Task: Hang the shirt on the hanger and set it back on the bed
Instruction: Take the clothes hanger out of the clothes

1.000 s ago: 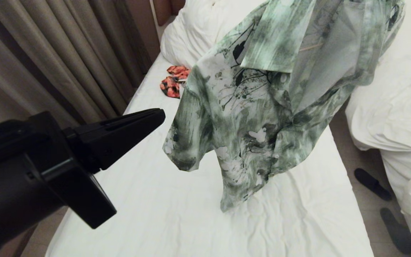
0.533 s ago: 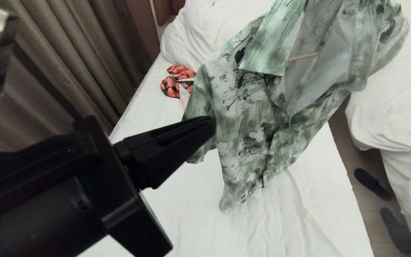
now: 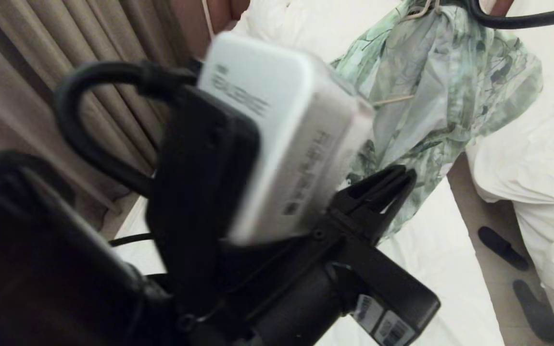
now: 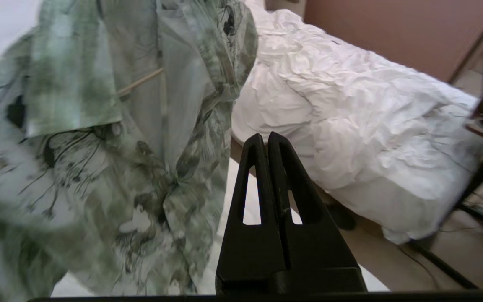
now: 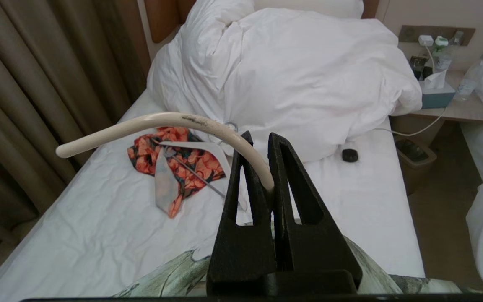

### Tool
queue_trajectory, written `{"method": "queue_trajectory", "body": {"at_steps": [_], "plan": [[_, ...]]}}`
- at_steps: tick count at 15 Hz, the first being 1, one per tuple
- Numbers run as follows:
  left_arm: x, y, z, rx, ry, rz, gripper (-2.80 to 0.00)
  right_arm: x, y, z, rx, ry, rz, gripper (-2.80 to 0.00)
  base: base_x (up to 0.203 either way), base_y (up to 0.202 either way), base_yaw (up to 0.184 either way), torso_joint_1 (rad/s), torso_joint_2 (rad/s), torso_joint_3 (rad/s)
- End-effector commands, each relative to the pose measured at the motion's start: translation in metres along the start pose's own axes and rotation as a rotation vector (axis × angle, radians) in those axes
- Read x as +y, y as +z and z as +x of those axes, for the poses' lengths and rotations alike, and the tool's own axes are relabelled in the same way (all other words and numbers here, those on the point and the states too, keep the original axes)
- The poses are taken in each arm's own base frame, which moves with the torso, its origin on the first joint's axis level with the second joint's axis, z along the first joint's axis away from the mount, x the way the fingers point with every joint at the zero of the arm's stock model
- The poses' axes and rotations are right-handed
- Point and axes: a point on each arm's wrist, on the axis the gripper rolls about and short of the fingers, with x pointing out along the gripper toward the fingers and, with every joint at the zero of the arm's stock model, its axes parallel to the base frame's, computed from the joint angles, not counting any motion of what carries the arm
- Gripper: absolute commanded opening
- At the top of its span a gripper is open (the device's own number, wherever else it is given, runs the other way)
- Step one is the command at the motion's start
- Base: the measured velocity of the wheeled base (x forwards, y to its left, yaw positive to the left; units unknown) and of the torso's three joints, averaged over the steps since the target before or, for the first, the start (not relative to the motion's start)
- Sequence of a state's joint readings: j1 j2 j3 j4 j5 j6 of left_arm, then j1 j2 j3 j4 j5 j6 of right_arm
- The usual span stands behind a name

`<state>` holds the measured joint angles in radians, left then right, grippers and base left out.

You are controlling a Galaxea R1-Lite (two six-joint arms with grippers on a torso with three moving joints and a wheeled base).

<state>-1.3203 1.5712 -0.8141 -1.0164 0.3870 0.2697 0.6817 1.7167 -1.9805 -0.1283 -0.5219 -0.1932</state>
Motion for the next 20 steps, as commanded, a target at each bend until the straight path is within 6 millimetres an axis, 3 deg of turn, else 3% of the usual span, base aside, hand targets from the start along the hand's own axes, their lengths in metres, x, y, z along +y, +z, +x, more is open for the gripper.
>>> {"method": "queue_trajectory", "body": {"at_steps": [1, 6, 10, 16, 20], "plan": [[-0.015, -0.034, 0.026, 0.045, 0.008, 0.041, -2.80, 0.003, -0.002, 0.001, 0.003, 0.003, 0.001, -2.80, 0.000, 0.000, 0.000, 0.000, 0.00, 0.000], [-0.025, -0.061, 0.059, 0.043, 0.038, 0.085, -2.80, 0.002, 0.002, 0.000, -0.021, 0.003, 0.017, -2.80, 0.000, 0.000, 0.000, 0.000, 0.00, 0.000], [-0.012, -0.066, 0.075, 0.006, 0.097, 0.090, -2.80, -0.001, 0.007, -0.004, -0.033, 0.010, 0.023, -2.80, 0.000, 0.000, 0.000, 0.000, 0.00, 0.000], [0.010, -0.070, 0.057, 0.047, 0.140, 0.106, -2.80, -0.013, 0.030, -0.020, -0.110, 0.114, 0.044, -2.80, 0.000, 0.000, 0.000, 0.000, 0.00, 0.000], [0.037, -0.090, 0.023, 0.149, 0.206, 0.138, -2.80, -0.022, 0.043, -0.030, -0.152, 0.153, 0.038, -2.80, 0.000, 0.000, 0.000, 0.000, 0.00, 0.000]]}}
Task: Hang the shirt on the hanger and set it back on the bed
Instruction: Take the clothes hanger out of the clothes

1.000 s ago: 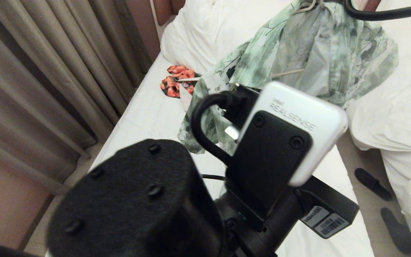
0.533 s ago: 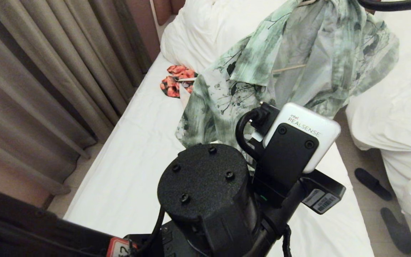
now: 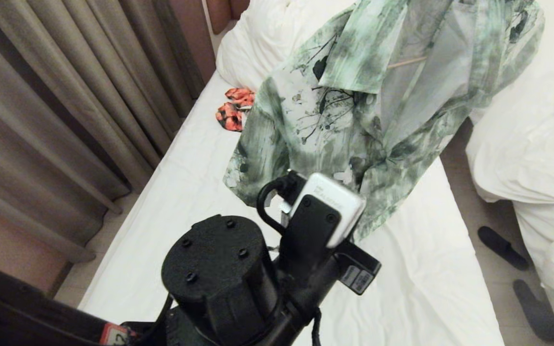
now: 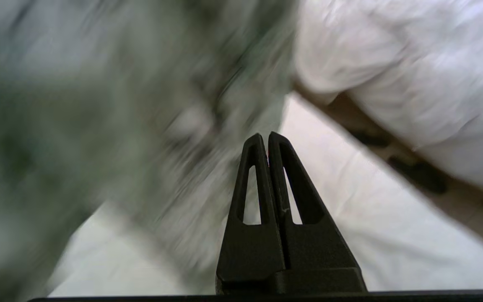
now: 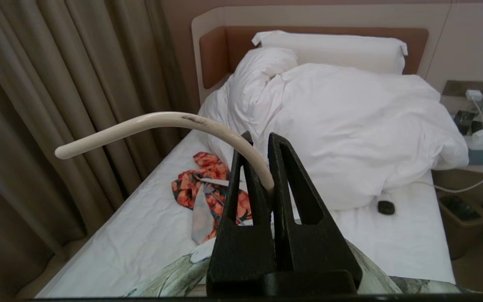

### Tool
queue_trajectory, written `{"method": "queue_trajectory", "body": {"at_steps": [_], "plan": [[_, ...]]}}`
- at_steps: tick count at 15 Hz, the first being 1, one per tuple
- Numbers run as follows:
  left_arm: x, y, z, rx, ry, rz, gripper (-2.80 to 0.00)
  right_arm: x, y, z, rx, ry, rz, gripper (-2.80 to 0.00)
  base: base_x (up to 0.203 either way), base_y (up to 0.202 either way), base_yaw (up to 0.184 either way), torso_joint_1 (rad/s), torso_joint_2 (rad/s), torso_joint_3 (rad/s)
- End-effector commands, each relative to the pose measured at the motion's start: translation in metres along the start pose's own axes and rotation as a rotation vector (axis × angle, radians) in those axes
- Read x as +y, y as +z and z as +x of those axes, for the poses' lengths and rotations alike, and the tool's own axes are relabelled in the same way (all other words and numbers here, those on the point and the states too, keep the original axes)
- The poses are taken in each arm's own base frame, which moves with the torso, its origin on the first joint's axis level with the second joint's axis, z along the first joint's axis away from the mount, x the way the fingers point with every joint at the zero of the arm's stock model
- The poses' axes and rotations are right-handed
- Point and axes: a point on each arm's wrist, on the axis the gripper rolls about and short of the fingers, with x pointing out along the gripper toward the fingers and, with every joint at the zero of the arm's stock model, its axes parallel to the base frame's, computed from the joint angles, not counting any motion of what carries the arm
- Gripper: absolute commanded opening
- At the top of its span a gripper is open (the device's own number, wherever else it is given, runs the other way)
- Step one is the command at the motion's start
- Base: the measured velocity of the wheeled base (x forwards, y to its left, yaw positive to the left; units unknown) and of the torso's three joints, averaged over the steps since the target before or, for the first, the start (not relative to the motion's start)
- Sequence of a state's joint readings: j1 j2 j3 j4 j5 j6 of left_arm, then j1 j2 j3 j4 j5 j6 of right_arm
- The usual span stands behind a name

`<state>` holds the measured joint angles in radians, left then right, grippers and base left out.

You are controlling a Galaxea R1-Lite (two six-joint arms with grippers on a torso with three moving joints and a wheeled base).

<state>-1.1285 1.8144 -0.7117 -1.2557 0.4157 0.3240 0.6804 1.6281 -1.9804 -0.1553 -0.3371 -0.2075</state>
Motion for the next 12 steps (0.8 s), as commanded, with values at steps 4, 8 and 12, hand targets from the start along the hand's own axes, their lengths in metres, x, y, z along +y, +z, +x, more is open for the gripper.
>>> {"method": "queue_trajectory", "body": {"at_steps": [4, 8, 12], "plan": [[0.082, -0.015, -0.038, 0.080, 0.243, 0.008, -2.80, -0.005, 0.010, -0.007, -0.022, -0.004, 0.000, -2.80, 0.000, 0.000, 0.000, 0.000, 0.00, 0.000], [0.115, -0.011, -0.066, 0.111, 0.347, 0.003, -2.80, -0.008, 0.021, -0.018, -0.023, 0.012, 0.009, -2.80, 0.000, 0.000, 0.000, 0.000, 0.00, 0.000], [0.123, -0.004, -0.075, 0.098, 0.380, -0.008, -2.80, -0.012, 0.026, -0.032, 0.047, 0.034, -0.009, -2.80, 0.000, 0.000, 0.000, 0.000, 0.00, 0.000]]}}
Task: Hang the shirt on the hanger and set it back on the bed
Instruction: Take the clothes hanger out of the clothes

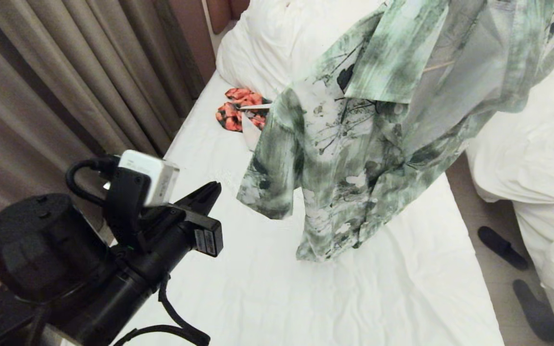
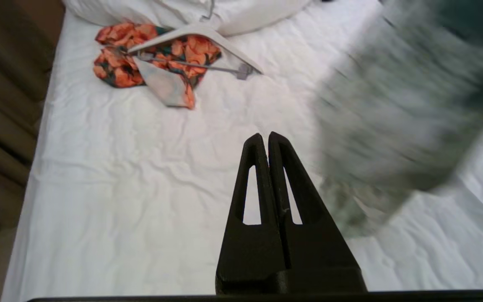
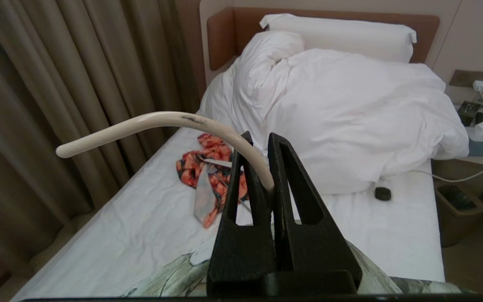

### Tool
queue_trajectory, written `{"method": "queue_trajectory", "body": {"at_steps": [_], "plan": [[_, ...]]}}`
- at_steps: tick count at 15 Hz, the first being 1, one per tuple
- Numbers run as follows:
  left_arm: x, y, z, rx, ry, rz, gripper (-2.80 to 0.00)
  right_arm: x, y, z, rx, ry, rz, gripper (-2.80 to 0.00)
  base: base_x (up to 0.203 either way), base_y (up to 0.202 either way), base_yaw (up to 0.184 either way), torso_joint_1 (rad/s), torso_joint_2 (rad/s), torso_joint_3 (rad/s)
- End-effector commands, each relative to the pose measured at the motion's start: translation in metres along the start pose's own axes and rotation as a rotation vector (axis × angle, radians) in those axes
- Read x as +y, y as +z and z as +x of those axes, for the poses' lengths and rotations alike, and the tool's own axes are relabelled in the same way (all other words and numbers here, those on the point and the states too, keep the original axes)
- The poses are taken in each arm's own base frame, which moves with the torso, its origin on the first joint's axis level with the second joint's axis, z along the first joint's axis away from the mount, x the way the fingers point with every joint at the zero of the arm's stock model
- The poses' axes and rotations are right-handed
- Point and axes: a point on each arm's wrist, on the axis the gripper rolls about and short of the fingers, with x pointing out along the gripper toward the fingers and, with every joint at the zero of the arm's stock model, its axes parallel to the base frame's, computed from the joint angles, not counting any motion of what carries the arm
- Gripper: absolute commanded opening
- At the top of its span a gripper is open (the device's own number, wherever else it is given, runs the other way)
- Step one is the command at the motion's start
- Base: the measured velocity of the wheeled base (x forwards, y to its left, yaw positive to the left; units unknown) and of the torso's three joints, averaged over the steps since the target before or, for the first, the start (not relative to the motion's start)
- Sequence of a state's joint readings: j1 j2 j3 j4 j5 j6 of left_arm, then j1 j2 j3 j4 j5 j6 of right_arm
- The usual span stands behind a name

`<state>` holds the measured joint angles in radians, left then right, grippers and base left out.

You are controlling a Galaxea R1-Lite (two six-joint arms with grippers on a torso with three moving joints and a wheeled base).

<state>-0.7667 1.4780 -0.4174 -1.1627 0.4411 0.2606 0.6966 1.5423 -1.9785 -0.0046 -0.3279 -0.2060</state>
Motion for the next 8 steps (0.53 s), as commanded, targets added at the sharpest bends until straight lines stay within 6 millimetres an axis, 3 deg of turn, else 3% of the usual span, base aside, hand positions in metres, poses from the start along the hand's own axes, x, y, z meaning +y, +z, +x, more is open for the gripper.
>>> {"method": "queue_trajectory", "body": {"at_steps": [1, 5, 8], "plan": [[0.008, 0.010, -0.008, -0.041, 0.019, -0.019, -2.80, -0.002, 0.004, -0.004, -0.005, 0.000, 0.002, -2.80, 0.000, 0.000, 0.000, 0.000, 0.00, 0.000], [0.022, 0.042, -0.019, -0.091, 0.028, -0.044, -2.80, 0.002, -0.012, 0.003, 0.075, 0.006, -0.026, -2.80, 0.000, 0.000, 0.000, 0.000, 0.00, 0.000], [0.032, 0.072, -0.036, -0.110, -0.063, -0.103, -2.80, -0.002, -0.019, 0.011, 0.094, -0.017, -0.047, -2.80, 0.000, 0.000, 0.000, 0.000, 0.00, 0.000]]}}
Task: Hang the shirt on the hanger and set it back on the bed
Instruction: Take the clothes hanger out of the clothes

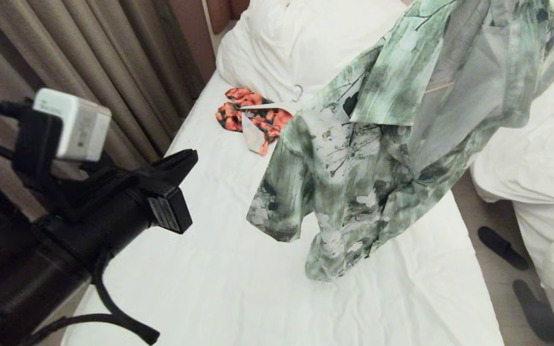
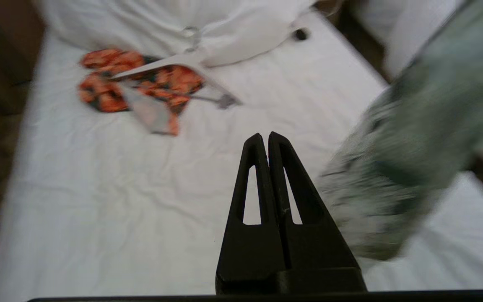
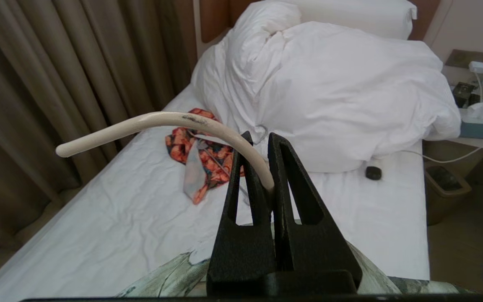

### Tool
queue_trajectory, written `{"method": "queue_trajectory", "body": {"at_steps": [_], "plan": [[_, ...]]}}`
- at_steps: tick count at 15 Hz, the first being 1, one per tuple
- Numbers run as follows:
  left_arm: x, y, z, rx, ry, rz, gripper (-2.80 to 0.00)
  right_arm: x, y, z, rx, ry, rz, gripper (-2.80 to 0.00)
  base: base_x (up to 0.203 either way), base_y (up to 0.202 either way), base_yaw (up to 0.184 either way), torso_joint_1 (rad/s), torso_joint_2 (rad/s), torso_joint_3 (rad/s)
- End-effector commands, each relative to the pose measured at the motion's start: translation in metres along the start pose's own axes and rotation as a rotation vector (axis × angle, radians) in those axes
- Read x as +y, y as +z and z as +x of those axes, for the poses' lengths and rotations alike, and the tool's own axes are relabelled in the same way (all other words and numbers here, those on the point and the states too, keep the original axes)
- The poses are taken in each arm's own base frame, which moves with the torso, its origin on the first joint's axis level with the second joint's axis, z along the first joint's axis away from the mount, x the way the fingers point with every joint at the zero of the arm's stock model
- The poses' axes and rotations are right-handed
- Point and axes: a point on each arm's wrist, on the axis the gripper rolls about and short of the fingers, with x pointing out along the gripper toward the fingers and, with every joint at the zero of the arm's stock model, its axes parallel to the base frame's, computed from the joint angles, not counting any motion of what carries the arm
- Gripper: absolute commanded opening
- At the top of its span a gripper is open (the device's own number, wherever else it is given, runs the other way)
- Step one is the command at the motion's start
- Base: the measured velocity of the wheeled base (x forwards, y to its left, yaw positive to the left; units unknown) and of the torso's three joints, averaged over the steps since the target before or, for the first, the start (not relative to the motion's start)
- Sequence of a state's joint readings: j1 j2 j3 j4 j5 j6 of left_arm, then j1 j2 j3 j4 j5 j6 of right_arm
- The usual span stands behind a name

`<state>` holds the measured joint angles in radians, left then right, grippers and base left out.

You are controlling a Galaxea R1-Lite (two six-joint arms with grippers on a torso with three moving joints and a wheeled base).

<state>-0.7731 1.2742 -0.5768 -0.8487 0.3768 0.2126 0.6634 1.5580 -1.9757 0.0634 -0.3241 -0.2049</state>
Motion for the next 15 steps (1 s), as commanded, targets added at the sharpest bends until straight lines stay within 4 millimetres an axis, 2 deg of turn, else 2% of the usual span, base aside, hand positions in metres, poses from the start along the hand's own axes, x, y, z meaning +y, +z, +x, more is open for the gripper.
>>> {"method": "queue_trajectory", "body": {"at_steps": [1, 2, 4, 7, 10, 14, 15], "plan": [[0.006, 0.031, -0.015, -0.054, -0.036, -0.075, -2.80, 0.001, -0.008, 0.008, 0.019, -0.005, -0.013, -2.80, 0.000, 0.000, 0.000, 0.000, 0.00, 0.000], [0.004, 0.040, -0.014, -0.057, -0.060, -0.101, -2.80, 0.002, -0.010, 0.011, 0.023, -0.004, -0.014, -2.80, 0.000, 0.000, 0.000, 0.000, 0.00, 0.000], [-0.017, 0.050, -0.005, -0.039, -0.142, -0.117, -2.80, 0.006, -0.017, 0.018, 0.036, 0.002, -0.019, -2.80, 0.000, 0.000, 0.000, 0.000, 0.00, 0.000], [-0.057, 0.041, 0.032, 0.035, -0.169, -0.090, -2.80, 0.011, -0.021, 0.026, 0.015, 0.000, -0.010, -2.80, 0.000, 0.000, 0.000, 0.000, 0.00, 0.000], [-0.084, 0.054, 0.063, 0.006, -0.176, -0.109, -2.80, 0.013, -0.030, 0.034, 0.034, -0.002, -0.018, -2.80, 0.000, 0.000, 0.000, 0.000, 0.00, 0.000], [-0.121, 0.056, 0.074, 0.010, -0.198, -0.109, -2.80, 0.017, -0.044, 0.052, 0.027, -0.022, -0.018, -2.80, 0.000, 0.000, 0.000, 0.000, 0.00, 0.000], [-0.123, 0.056, 0.073, 0.011, -0.192, -0.098, 0.00, 0.018, -0.048, 0.055, 0.035, -0.022, -0.020, -2.80, 0.000, 0.000, 0.000, 0.000, 0.00, 0.000]]}}
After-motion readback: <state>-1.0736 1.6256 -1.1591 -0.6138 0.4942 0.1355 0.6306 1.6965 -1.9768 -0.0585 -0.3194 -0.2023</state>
